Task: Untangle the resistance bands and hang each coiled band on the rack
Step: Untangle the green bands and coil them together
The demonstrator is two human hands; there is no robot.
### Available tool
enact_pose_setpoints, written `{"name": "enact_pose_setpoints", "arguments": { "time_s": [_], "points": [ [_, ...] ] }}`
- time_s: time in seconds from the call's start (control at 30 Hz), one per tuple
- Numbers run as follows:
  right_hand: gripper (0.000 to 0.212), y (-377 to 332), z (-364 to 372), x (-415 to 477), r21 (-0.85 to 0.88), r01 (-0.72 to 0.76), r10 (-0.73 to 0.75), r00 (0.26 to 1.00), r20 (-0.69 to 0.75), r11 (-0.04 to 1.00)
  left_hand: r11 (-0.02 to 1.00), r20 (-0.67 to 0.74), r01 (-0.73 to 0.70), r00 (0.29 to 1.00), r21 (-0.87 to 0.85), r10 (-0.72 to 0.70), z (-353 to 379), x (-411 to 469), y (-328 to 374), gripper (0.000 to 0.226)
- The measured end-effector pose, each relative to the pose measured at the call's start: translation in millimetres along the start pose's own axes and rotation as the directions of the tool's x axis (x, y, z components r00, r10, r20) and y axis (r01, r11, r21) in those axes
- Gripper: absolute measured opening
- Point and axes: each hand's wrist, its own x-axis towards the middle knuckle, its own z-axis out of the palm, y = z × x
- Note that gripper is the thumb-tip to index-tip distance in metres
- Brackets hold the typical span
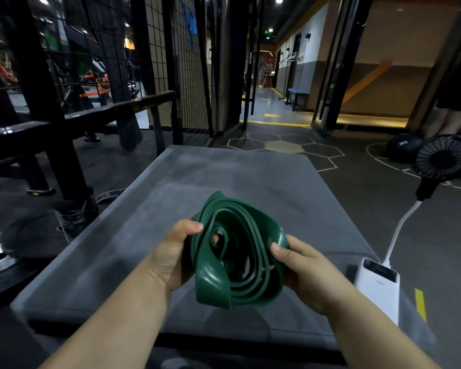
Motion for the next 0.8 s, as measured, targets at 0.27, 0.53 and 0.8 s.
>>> {"name": "enact_pose_setpoints", "arguments": {
  "time_s": [0.27,0.53,0.8],
  "points": [
    [0.076,2.0,-7.6,3.4,0.135,0.067,-0.091,0.979,0.183,0.989,0.998,-0.066,-0.053,0.997,-0.043,0.050,1.5,-1.9,4.1,0.070],
    [0.050,-0.6,-1.3,3.0,-0.058,0.084,-0.083,0.996,0.024,0.995,0.997,-0.145,-0.074,0.987,-0.008,0.072,2.6,-3.7,4.8,0.060],
    [0.029,4.3,0.2,8.7,-0.448,0.020,-0.215,0.896,-0.389,0.894,0.990,-0.193,-0.143,0.971,0.019,0.144,5.3,-1.9,2.3,0.060]
  ]
}}
